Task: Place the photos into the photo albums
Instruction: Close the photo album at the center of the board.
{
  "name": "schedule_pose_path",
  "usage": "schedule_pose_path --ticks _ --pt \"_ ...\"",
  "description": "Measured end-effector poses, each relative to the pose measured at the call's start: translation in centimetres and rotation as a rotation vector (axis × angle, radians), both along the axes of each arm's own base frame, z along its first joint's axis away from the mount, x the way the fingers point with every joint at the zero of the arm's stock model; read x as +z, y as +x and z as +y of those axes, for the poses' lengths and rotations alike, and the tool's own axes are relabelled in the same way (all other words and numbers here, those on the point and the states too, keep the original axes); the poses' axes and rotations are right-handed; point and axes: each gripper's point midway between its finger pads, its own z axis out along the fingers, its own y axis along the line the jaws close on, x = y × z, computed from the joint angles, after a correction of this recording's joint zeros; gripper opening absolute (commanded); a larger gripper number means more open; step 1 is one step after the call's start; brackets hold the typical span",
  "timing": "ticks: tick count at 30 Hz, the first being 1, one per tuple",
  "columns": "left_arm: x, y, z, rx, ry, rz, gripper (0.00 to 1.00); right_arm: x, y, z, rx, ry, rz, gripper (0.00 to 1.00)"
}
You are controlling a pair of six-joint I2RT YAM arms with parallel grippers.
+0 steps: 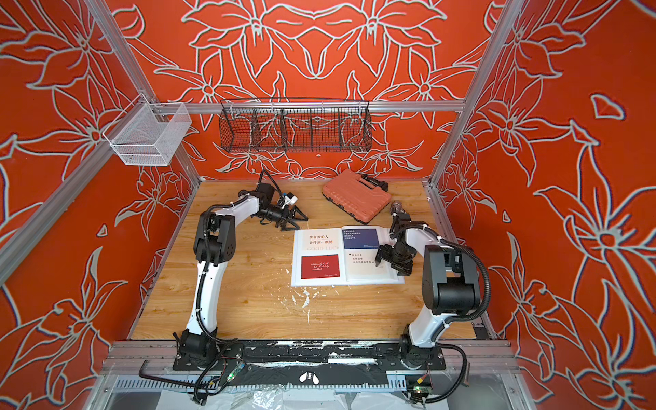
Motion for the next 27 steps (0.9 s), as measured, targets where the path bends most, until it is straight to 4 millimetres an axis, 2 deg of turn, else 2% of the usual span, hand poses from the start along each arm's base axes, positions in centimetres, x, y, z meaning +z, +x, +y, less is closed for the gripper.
schedule_pose_path --ticks 7,15,20,27 --pt "-0.1 -1.2 0.6 0.006 0.031 0.032 0.97 0.3 0.6 -0.1 0.014 -0.014 -0.027 0.94" --pt "-0.1 -2.7 1.0 0.011 0.053 0.064 0.97 1.9 0.9 -0.6 0.017 -0.047 -0.092 0.97" --pt "-0.2 -3.3 1.3 0.015 0.077 0.070 0.97 0.6 -0.7 -0.7 0.017 -0.051 -0.044 0.98" --pt "-0.3 -3.0 2.4 0.035 0.111 0.079 0.97 -0.1 -0.7 -0.7 0.020 -0.053 -0.025 0.97"
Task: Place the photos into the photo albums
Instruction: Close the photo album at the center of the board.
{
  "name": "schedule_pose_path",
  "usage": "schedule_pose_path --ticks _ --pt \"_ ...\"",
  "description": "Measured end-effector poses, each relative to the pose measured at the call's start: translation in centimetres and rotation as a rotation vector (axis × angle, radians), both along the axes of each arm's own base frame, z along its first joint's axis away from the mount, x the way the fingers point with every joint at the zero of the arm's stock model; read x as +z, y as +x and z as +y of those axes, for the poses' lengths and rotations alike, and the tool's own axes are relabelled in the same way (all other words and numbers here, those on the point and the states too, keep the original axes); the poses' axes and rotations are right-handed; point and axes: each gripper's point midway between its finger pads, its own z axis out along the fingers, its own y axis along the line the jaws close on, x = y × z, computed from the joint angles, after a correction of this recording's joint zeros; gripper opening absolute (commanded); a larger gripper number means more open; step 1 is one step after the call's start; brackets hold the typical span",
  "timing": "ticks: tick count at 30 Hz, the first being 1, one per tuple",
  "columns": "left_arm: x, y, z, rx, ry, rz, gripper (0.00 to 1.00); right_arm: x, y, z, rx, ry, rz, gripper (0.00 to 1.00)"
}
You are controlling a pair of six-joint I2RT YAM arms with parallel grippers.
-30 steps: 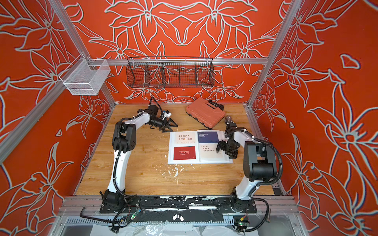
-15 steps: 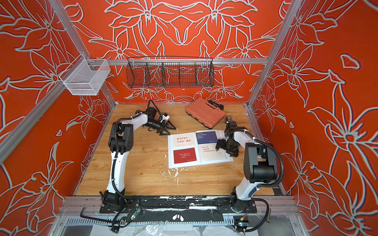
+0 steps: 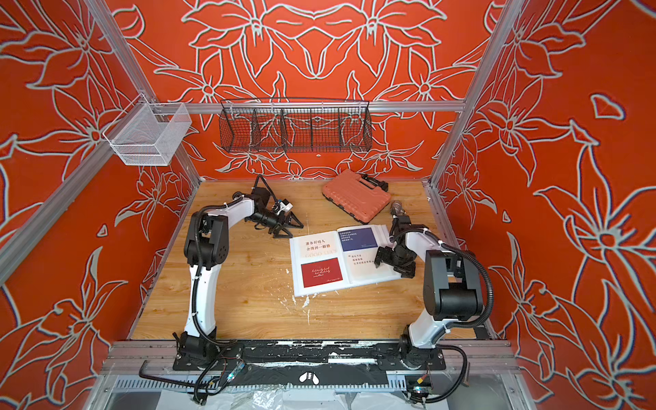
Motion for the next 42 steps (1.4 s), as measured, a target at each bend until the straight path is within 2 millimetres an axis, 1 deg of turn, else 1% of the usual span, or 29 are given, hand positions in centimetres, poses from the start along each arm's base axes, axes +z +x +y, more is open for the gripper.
schedule_pose_path --ticks 4,9,13,21,27,36,42 --pt "-0.2 0.2 1.3 0.009 0.036 -0.005 0.97 0.0 0.0 0.0 0.000 0.000 0.002 0.97" --pt "-0.1 -0.1 1.7 -0.009 0.050 0.001 0.97 0.0 0.0 0.0 0.000 0.000 0.004 0.97" --pt "-0.2 0.2 1.8 -0.024 0.060 0.013 0.97 0.0 0.1 0.0 0.001 0.000 0.010 0.97" --pt "-0.2 -0.1 1.4 -0.046 0.061 0.013 0.97 0.0 0.1 0.0 0.004 0.002 0.014 0.97" --pt "-0.3 -0.9 0.0 -0.080 0.058 0.021 0.98 0.0 0.1 0.1 0.006 0.004 0.024 0.96" --pt "-0.2 -0.9 -0.1 -0.092 0.030 0.042 0.98 -0.1 0.1 0.1 0.009 0.004 0.026 0.96" --pt "0.0 -1.3 -0.1 -0.108 0.007 0.045 0.97 -0.1 0.1 0.1 0.009 0.004 0.026 0.96"
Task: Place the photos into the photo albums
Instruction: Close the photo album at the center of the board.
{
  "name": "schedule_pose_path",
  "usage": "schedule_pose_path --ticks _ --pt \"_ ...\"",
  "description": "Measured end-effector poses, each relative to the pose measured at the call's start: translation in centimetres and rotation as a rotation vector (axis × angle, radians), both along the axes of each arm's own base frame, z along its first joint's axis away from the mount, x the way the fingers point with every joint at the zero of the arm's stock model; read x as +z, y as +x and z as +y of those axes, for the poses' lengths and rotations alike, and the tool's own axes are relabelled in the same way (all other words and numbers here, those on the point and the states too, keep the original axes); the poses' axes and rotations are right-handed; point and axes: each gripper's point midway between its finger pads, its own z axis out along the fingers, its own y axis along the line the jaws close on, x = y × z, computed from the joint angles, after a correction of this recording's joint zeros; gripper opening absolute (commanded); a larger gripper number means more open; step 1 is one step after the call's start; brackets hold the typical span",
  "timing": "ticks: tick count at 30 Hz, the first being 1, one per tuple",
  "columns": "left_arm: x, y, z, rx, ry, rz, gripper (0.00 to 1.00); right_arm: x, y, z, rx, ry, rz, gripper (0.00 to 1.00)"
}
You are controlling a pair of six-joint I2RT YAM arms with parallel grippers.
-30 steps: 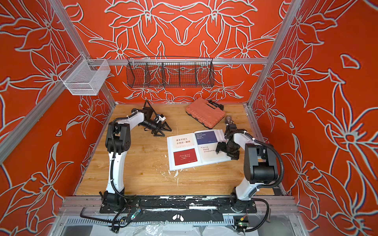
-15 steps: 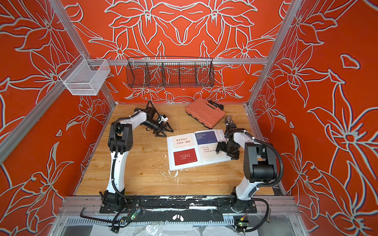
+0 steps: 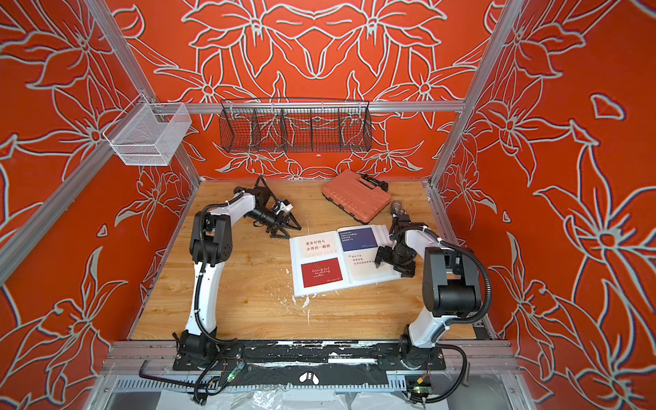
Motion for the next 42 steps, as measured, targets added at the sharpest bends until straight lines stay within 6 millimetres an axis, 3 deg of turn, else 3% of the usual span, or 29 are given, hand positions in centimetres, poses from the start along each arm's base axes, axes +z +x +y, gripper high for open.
schedule_pose_path --ticks 14,21,32,42 --pt "0.2 -0.5 0.2 0.011 -0.065 0.042 0.97 0.0 0.1 -0.2 -0.003 -0.001 -0.001 0.96" --pt "0.4 -1.1 0.7 0.065 -0.179 0.119 0.97 0.0 0.2 -0.3 -0.006 0.000 -0.003 0.95" --pt "0.5 -2.3 -0.5 0.074 -0.239 0.192 0.97 0.0 0.2 -0.2 -0.006 0.001 -0.005 0.95" --pt "1.3 -4.0 -2.5 0.083 -0.160 0.122 0.98 0.1 0.3 -0.2 -0.009 0.004 -0.016 0.95"
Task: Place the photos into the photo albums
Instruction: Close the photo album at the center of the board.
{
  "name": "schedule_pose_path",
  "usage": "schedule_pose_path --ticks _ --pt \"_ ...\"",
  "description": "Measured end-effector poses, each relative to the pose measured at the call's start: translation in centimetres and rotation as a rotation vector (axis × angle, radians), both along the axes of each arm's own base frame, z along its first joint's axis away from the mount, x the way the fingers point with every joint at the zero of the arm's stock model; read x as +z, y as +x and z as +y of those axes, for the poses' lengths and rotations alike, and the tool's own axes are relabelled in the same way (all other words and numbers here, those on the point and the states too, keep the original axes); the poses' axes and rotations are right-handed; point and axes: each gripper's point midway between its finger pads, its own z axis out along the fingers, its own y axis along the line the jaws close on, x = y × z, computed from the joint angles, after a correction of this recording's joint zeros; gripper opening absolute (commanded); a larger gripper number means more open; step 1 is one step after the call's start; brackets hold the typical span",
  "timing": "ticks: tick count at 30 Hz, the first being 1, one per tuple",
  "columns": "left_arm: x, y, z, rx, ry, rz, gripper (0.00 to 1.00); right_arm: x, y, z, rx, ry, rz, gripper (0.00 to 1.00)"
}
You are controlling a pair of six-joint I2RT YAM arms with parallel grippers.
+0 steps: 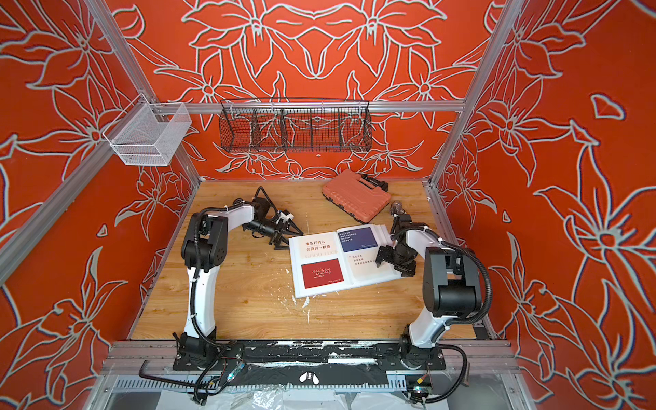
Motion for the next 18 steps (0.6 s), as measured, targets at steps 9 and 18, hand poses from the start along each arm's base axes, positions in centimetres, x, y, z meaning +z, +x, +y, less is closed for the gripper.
schedule_pose_path --ticks 9,18 --pt "3.6 0.8 -1.8 0.081 0.036 -0.113 0.95 0.7 0.4 0.6 -0.002 0.035 -0.043 0.96" --pt "7.5 1.2 -5.1 0.081 0.029 -0.205 0.95 5.7 2.5 -0.2 -0.036 0.068 -0.229 0.98"
